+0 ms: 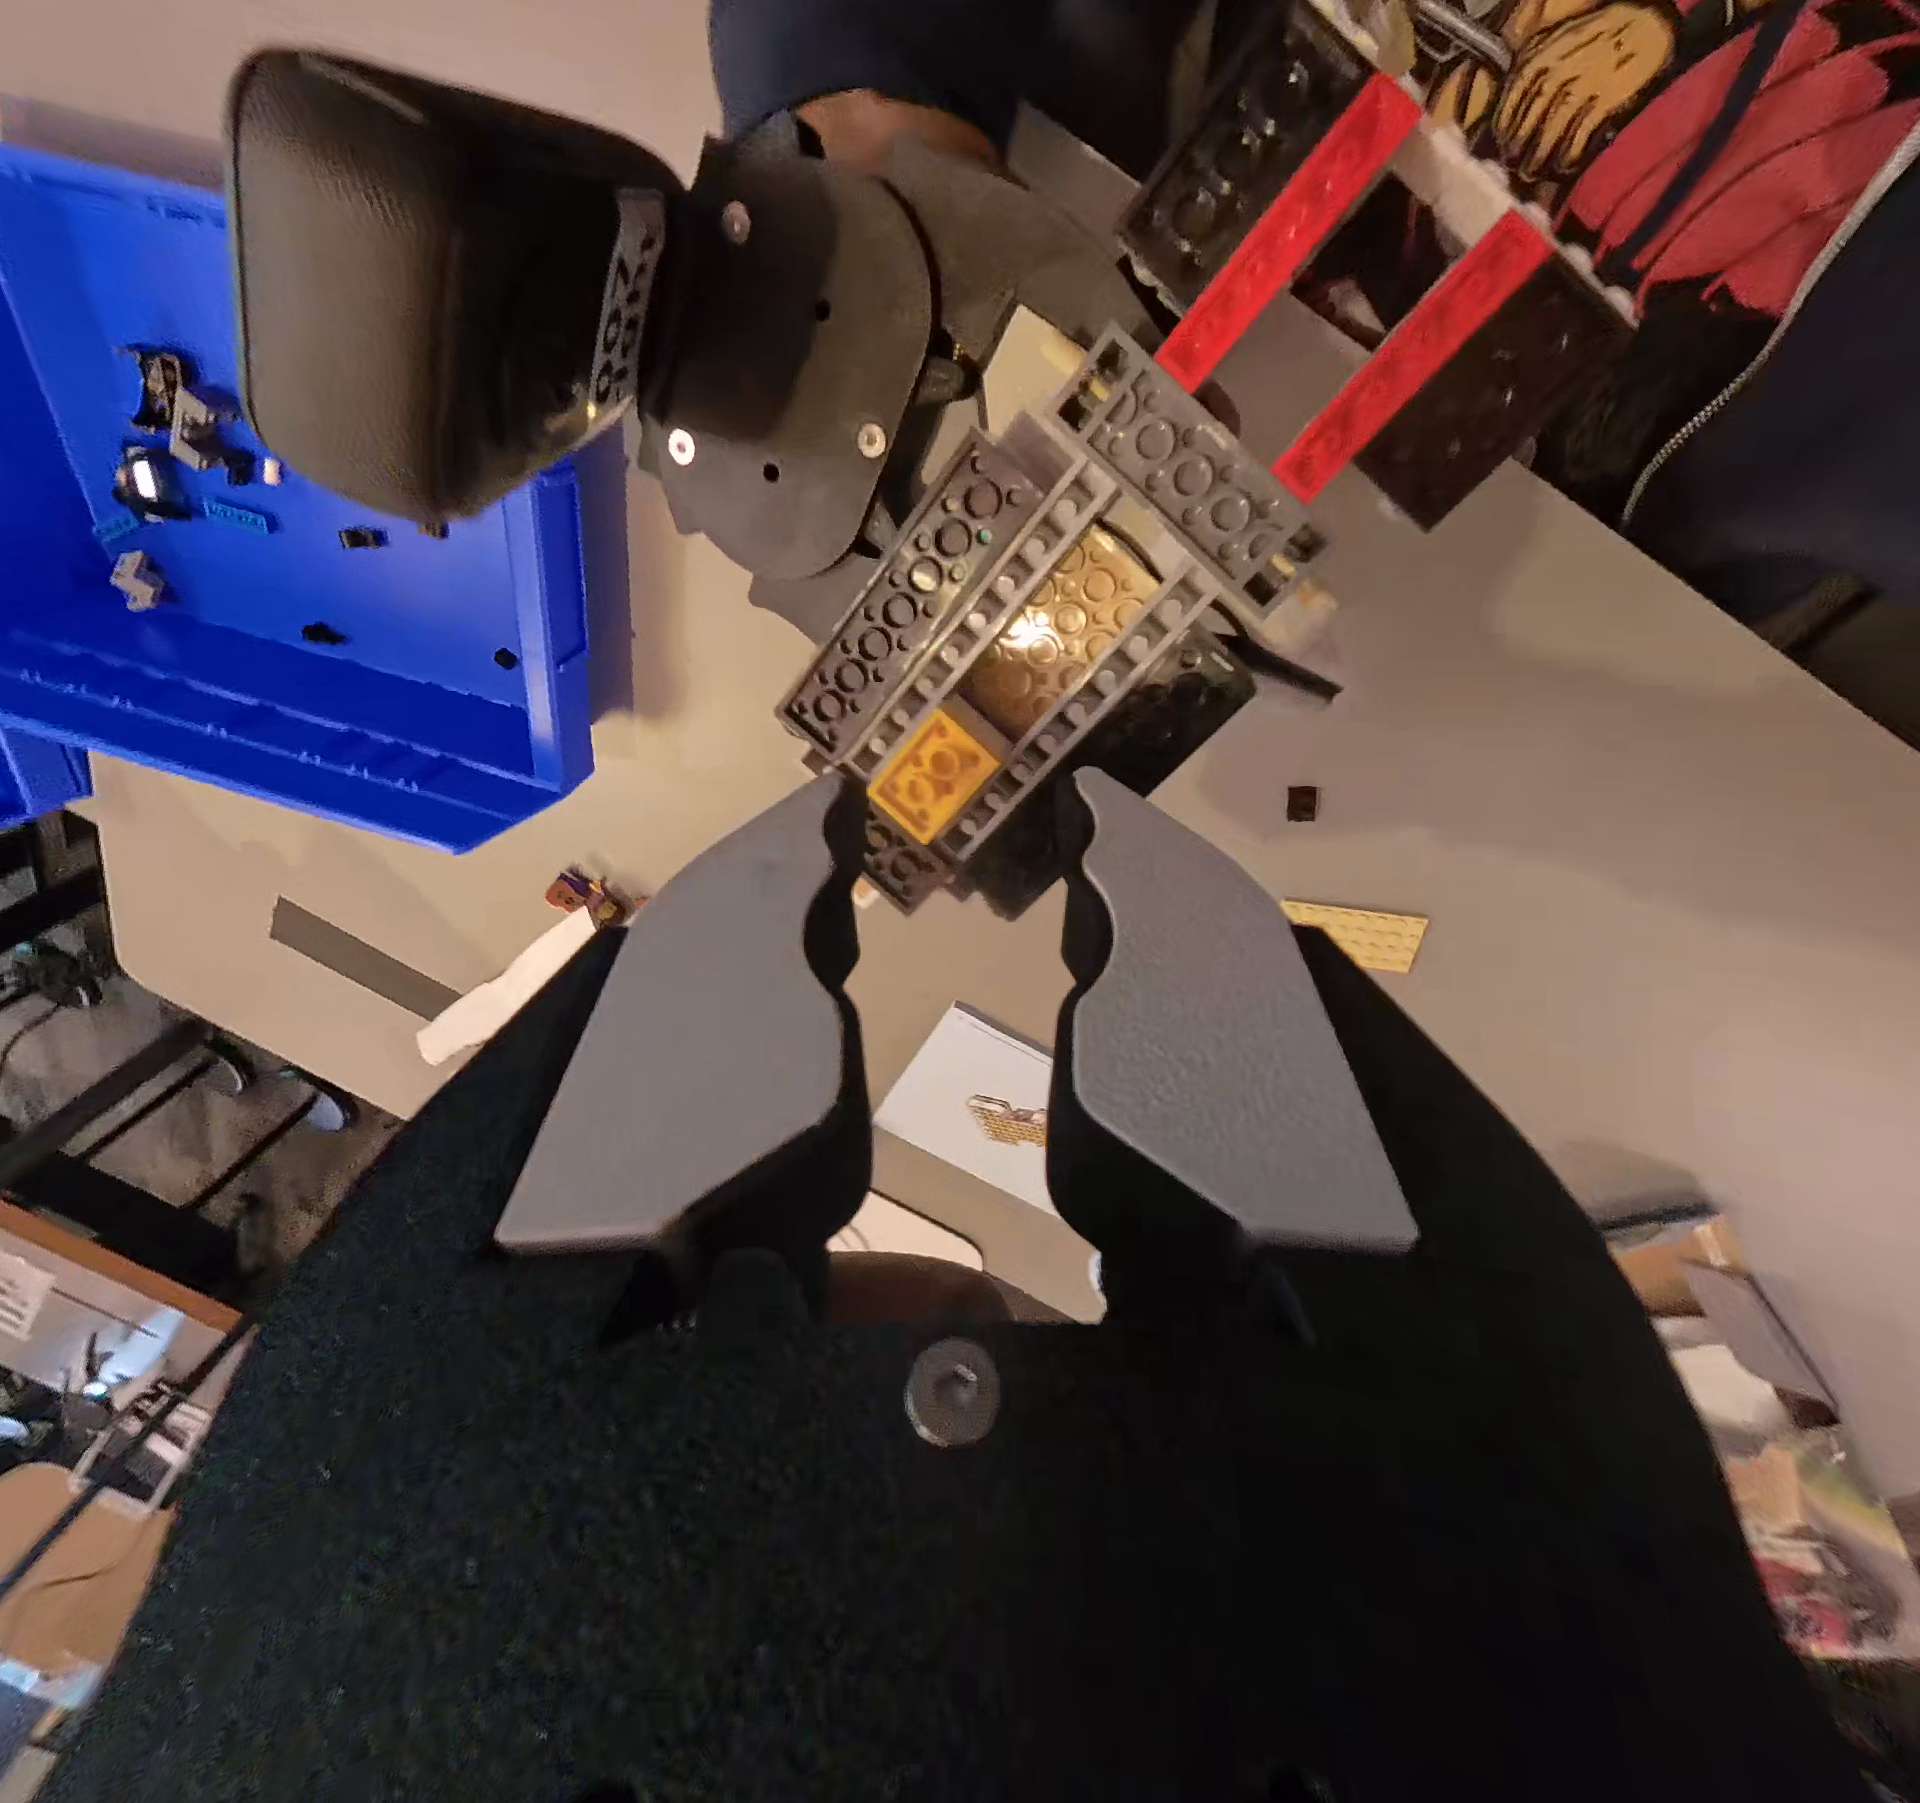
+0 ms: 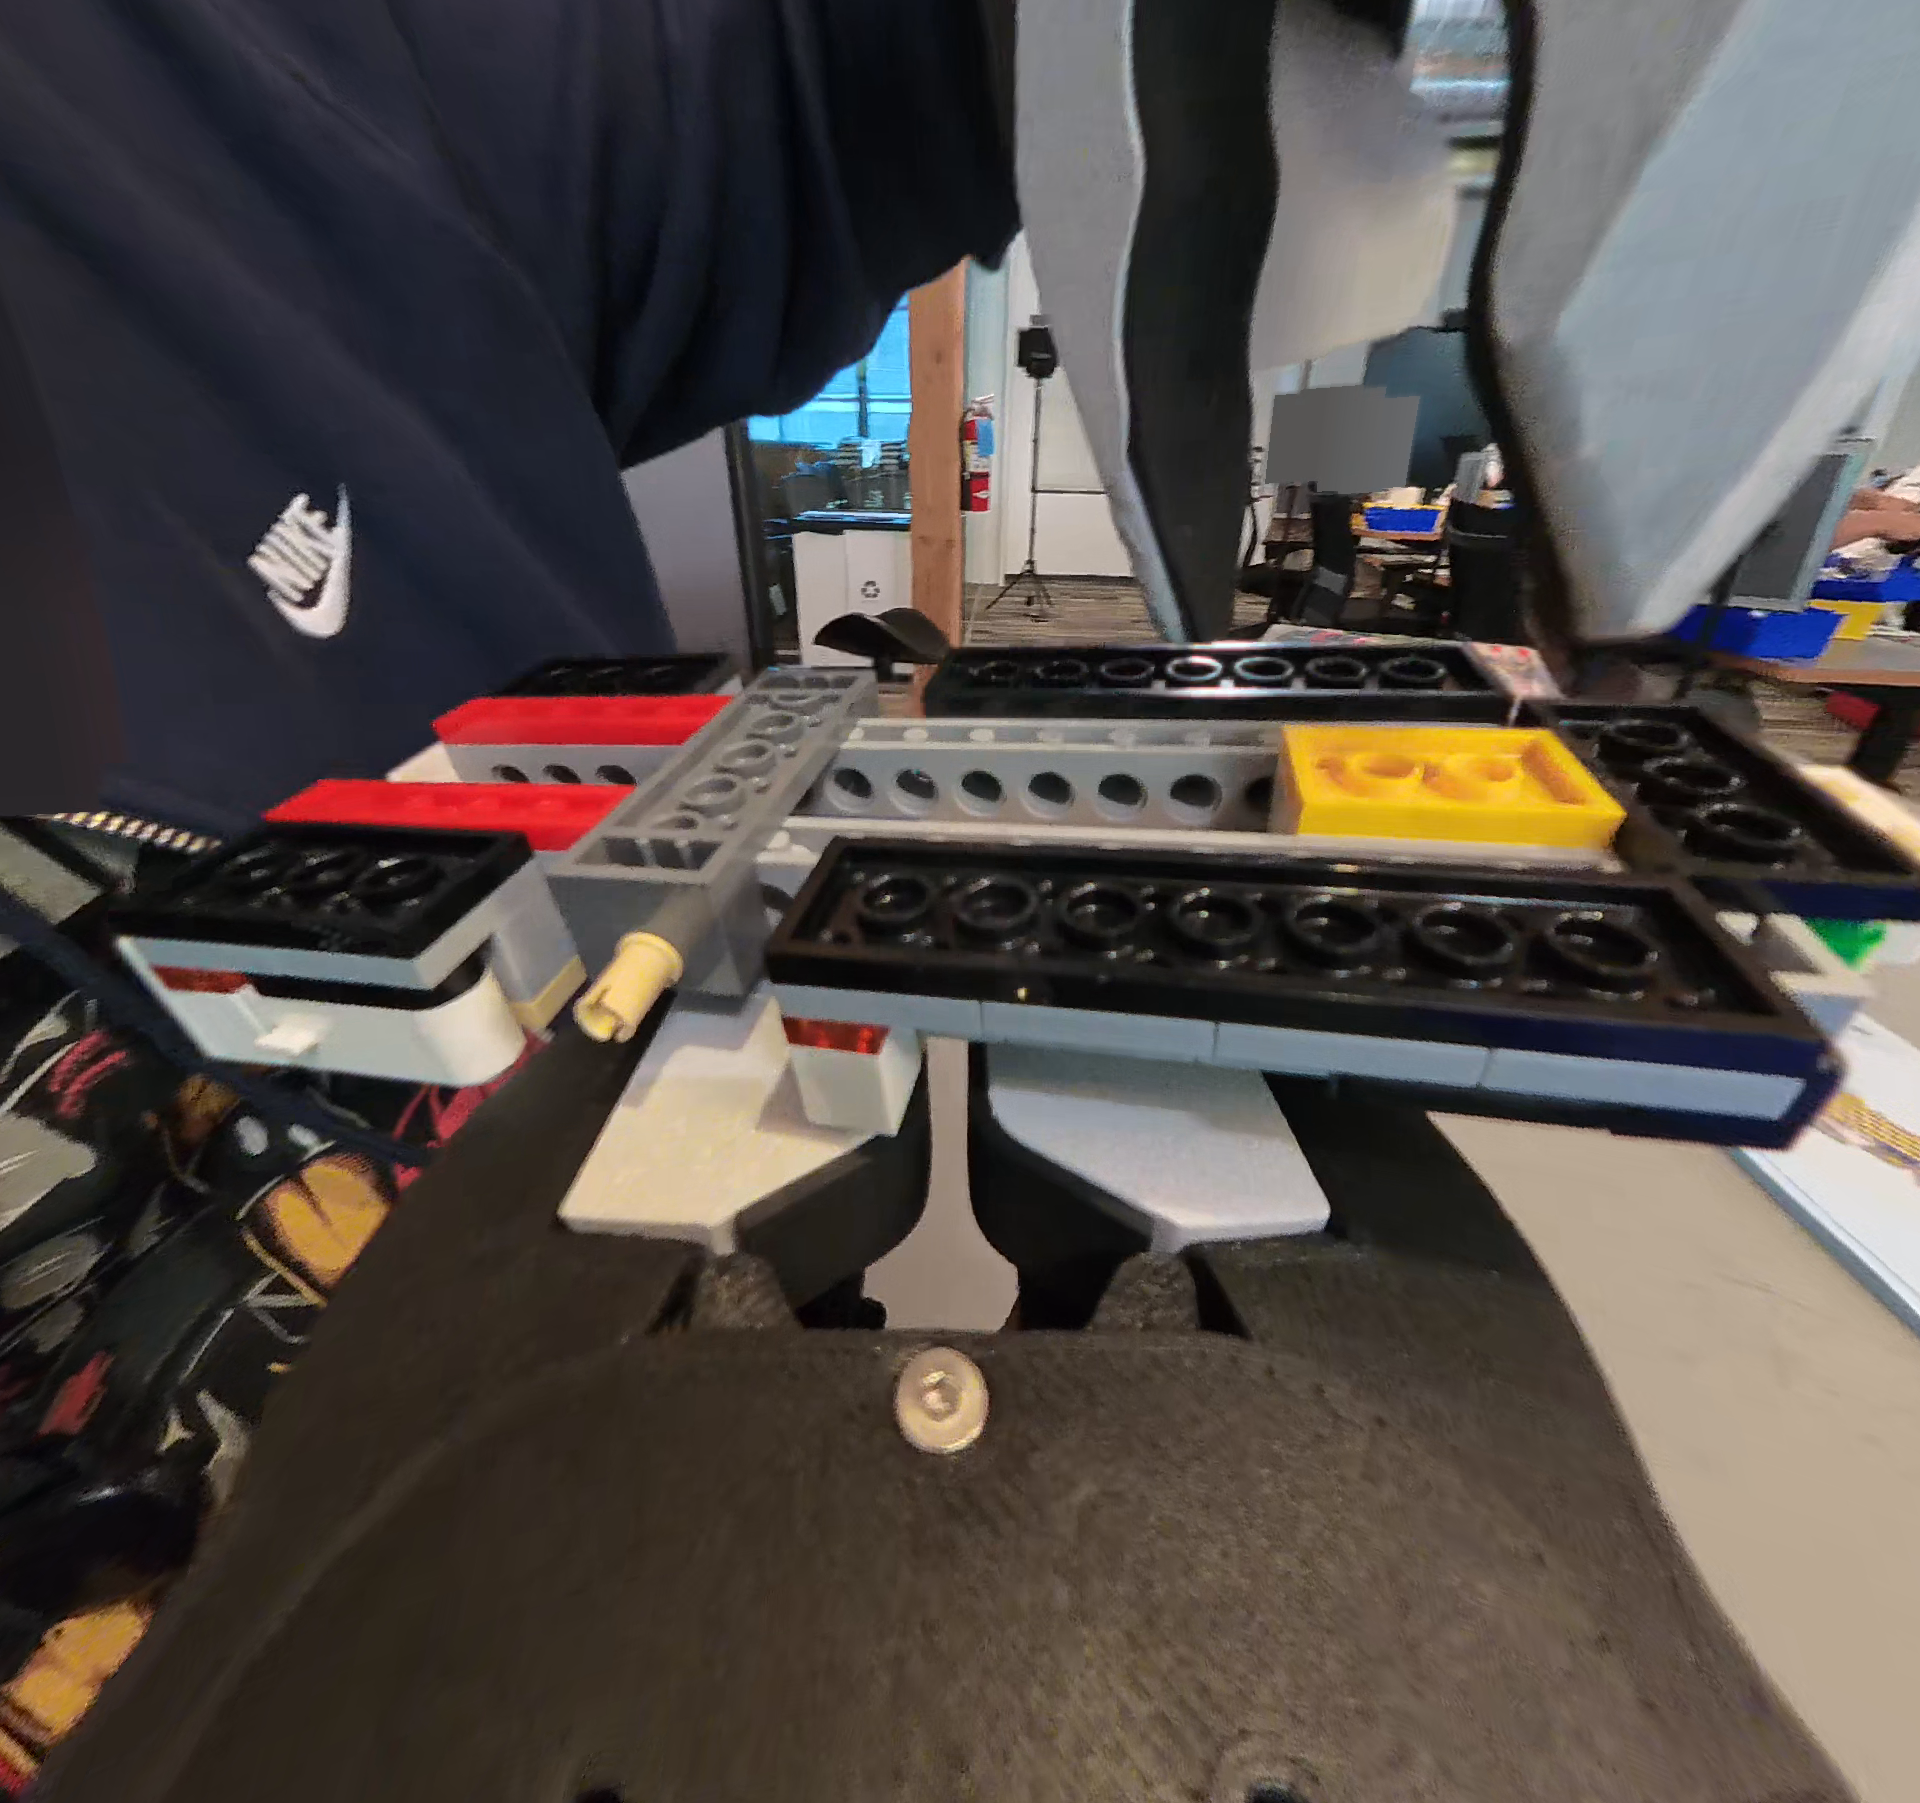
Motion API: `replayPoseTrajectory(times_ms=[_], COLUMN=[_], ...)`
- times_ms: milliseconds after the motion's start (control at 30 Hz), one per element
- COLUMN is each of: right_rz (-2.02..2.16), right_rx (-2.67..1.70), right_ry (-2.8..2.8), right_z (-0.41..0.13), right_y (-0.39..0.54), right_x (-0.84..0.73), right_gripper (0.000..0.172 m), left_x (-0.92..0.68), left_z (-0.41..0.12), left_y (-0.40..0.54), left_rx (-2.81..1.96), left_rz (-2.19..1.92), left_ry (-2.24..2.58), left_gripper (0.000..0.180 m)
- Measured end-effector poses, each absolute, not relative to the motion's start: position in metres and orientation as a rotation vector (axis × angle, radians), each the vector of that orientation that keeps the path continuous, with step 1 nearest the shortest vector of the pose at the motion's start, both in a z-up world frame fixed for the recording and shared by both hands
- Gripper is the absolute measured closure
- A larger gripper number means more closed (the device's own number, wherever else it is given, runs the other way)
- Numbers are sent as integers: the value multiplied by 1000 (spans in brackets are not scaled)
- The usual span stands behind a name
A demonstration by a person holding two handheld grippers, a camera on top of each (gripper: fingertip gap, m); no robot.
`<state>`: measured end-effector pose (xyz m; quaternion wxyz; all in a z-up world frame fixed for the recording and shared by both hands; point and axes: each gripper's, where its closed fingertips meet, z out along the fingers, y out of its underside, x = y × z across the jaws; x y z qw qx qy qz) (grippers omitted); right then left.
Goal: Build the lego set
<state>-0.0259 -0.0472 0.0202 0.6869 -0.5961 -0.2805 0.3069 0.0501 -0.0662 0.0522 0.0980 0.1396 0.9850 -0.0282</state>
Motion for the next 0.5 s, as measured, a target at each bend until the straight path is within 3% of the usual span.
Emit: replayPoseTrajectory(times_ms=[333, 367, 400, 467, 500], right_rz=[795, 796, 791, 783, 787], right_rx=[-1275, -1274, -1273, -1268, -1265], right_ry=[-803, -812, -817, -818, -819], right_z=[16, 15, 14, 14, 14], right_y=[-73, -74, -74, -74, -74], right_x=[-44, -45, -45, -45, -44], right_gripper=[172, 169, 146, 143, 154], left_x=[36, 34, 32, 31, 30], left_z=[38, 37, 36, 36, 35], left_y=[-81, -81, -83, -85, -87], left_rx=[595, 600, 602, 610, 609], left_rz=[-36, -29, -28, -28, -32], left_ry=[3048, 3062, 3071, 3078, 3081], left_gripper=[155, 155, 155, 157, 157])
